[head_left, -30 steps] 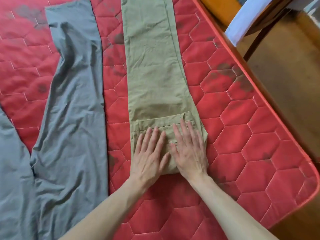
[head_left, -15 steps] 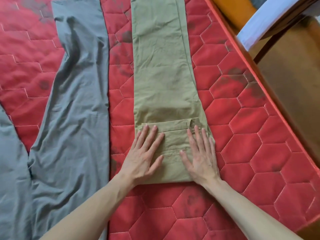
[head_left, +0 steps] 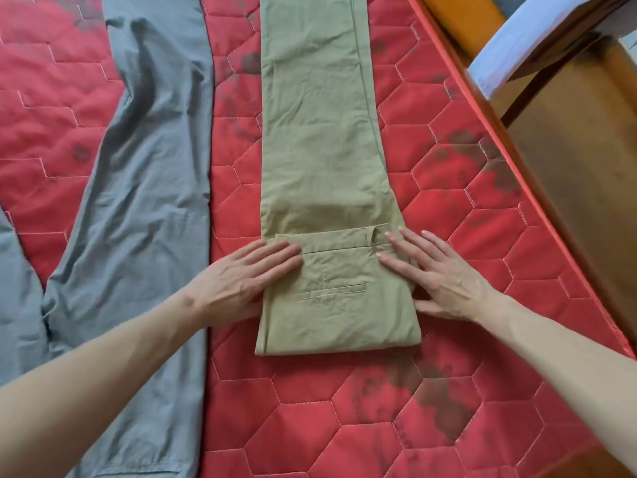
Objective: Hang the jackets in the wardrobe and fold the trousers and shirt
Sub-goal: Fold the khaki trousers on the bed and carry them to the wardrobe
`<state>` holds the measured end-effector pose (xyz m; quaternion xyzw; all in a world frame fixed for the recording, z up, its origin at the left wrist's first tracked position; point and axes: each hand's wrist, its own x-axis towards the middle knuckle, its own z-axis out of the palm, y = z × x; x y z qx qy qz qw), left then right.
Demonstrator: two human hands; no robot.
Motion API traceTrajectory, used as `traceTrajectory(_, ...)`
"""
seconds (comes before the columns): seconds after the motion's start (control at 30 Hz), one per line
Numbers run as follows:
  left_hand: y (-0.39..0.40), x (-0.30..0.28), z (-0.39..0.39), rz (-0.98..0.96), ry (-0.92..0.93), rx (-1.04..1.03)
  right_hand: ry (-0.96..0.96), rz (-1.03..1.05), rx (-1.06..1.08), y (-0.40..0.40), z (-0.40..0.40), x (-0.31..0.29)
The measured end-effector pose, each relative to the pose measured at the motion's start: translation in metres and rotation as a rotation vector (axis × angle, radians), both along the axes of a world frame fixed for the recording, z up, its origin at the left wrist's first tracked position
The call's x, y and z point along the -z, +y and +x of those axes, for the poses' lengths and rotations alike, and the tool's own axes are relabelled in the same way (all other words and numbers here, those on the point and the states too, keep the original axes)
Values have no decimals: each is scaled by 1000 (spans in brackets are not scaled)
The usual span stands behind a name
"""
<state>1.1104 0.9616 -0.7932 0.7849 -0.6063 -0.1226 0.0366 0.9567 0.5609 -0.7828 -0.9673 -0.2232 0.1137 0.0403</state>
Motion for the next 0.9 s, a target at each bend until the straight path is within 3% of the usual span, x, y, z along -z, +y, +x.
traceTrajectory(0.17,2,-6,6,87,60,11,66,68,8,24,-1,8)
traceTrajectory(0.37,18,-28,-28,3,271,1,109,231,-7,39,-36,-9)
traceTrajectory(0.57,29,-52,-101,-94,625,-249,205,299,72,49,-86,-28)
traceTrajectory(0.63,30,-55,-125,-196,734,-406,383,433,37,55,-101,-20)
traceTrajectory(0.73,27,-51,-156,-382,689,-695,489,545,259,72,-110,-32)
traceTrajectory(0.8,22,-46,-165,-389,695,-921,295,786,711,83,-116,-38)
traceTrajectory(0.9,14,-40,-166,-410,850,-1195,121,904,1021,100,-108,-39)
